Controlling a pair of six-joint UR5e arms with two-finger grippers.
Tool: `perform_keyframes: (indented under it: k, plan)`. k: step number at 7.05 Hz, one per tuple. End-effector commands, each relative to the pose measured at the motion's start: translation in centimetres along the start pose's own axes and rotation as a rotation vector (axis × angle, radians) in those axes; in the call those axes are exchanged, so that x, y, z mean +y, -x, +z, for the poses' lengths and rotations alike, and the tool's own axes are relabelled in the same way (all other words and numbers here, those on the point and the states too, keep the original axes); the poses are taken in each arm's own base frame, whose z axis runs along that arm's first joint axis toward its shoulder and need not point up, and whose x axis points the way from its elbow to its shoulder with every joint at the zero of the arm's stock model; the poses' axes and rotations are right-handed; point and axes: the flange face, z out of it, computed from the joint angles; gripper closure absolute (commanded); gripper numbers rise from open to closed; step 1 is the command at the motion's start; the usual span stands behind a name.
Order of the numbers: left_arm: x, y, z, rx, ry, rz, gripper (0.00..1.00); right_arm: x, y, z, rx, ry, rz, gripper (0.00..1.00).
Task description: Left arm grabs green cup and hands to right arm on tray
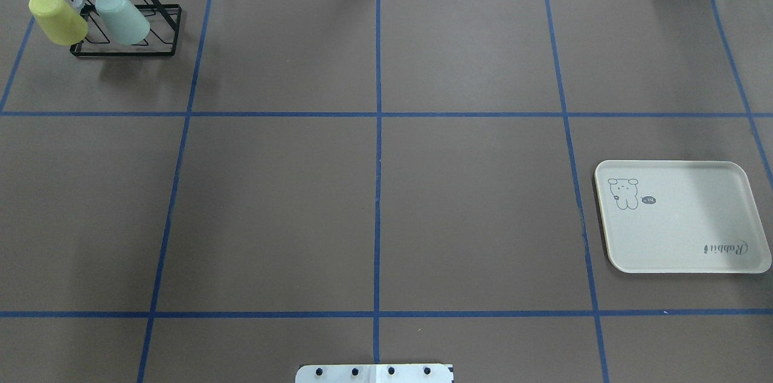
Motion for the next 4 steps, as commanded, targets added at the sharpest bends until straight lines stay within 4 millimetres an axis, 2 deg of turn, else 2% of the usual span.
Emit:
perform_keyframes:
  k: [1, 2, 3, 4]
  plan:
    - [-4.8, -10.4, 3.3, 0.053, 0.026, -0.027, 0.0, -0.2, 1.2, 0.9, -0.008, -0.016, -0.056, 0.0]
    - [-7.3, -13.1, 3.6, 0.011, -0.019, 0.012, 0.0, -0.2, 2.1, 1.6, -0.009, -0.003, -0.062, 0.0]
    - [-9.5, -14.9, 5.7, -0.019, -0.004, 0.024, 0.0, -0.3, 2.4, 1.9, -0.011, 0.001, -0.08, 0.0]
    - [-12.8, -15.4, 7.6, -0.026, 0.013, 0.013, 0.0, -0.5, 3.6, 2.6, -0.016, 0.0, -0.114, 0.0]
